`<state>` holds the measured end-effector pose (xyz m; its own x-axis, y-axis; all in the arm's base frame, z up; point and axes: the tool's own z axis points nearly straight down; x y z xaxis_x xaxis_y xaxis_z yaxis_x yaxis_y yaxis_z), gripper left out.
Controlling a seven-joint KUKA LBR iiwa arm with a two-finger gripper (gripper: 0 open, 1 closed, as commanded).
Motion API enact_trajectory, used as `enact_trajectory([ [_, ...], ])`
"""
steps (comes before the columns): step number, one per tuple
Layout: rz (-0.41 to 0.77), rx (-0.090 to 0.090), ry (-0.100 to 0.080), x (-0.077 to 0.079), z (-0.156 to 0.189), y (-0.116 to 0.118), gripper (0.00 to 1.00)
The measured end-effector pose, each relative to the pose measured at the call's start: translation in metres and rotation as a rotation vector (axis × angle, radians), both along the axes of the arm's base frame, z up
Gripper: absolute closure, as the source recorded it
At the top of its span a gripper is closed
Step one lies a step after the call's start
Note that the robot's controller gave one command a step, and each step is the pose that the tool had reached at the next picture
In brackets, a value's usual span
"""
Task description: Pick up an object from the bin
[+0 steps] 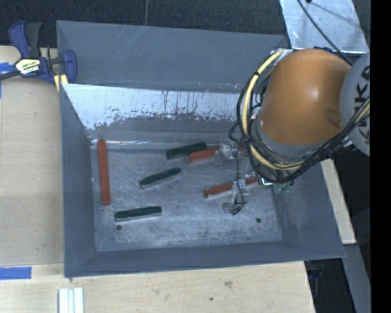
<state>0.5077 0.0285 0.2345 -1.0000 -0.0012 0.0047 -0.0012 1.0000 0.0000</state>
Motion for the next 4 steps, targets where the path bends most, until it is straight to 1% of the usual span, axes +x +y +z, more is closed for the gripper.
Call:
enact_trajectory([
  [1, -0.214, -0.002, -0.001, 0.0314, -0.1680, -0.0766, 0.00],
  [4, -0.213, -0.001, -0.008, 0.0335, -0.1668, -0.0772, 0.00],
])
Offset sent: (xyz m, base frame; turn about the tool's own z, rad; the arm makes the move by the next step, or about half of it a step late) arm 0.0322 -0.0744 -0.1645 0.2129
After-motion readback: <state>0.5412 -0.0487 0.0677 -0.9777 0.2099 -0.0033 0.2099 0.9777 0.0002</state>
